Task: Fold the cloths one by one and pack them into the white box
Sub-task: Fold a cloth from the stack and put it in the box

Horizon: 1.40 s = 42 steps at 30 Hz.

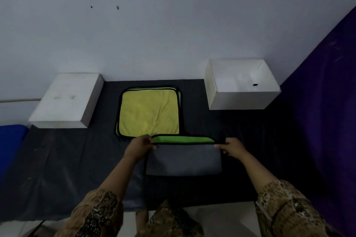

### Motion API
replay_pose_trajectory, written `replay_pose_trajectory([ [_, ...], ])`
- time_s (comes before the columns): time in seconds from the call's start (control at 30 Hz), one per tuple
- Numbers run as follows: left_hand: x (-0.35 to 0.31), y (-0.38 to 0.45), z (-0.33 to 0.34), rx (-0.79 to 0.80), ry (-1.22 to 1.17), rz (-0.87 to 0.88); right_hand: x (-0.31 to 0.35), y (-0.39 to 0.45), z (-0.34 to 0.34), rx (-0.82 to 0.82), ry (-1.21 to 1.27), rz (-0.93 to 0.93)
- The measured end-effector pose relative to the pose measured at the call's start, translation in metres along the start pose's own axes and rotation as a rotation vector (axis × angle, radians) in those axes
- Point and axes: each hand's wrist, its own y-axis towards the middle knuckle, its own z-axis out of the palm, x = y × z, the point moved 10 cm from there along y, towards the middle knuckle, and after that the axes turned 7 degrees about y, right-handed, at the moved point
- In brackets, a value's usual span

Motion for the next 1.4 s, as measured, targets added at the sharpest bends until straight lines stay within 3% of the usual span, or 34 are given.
replay_pose_trajectory([
  [0.13, -0.006, 0.009, -0.012, -0.155, 0.033, 0.029, -0.001, 0.017, -0.005, -0.093, 0.142, -0.054],
  [0.37, -0.001, 0.022, -0.01, -0.332, 0.065, 0.058, -0.006, 0.045, 0.0, -0.188, 0.106, -0.085],
  [0.47, -0.003, 0.011, -0.015, -0.537, 0.253, 0.065, -0.004, 0.031, -0.009, -0.441, -0.071, -0.132],
  [0.53, -0.016, -0.002, -0.008, -0.612, 0.321, 0.157, 0.007, 0.011, 0.0, -0.615, -0.274, -0.271],
  [0.6, -0.035, -0.013, 0.023, -0.532, 0.393, 0.348, 0.016, -0.003, 0.039, -0.551, -0.415, -0.436],
  [0.7, -0.043, -0.02, 0.089, -0.286, 0.546, 0.539, 0.01, -0.011, 0.112, -0.309, -0.664, -0.595],
  [0.77, -0.026, -0.02, 0.114, -0.203, 0.653, 0.501, -0.003, -0.012, 0.134, -0.236, -0.769, -0.581],
  [0.9, 0.004, -0.016, 0.111, -0.215, 0.732, 0.345, -0.029, -0.01, 0.108, -0.343, -0.831, -0.423],
  [0.97, 0.004, -0.016, 0.111, -0.212, 0.752, 0.338, -0.038, -0.017, 0.082, -0.435, -0.763, -0.318],
  [1.07, 0.003, -0.017, 0.113, -0.205, 0.749, 0.307, -0.051, -0.032, 0.045, -0.586, -0.455, -0.131],
  [1.23, 0.003, -0.022, 0.117, -0.164, 0.76, 0.249, -0.061, -0.033, 0.04, -0.438, 0.099, -0.085],
  [1.4, -0.017, -0.043, 0.136, -0.115, 0.706, 0.306, -0.073, -0.037, 0.011, -0.404, 0.04, 0.042],
])
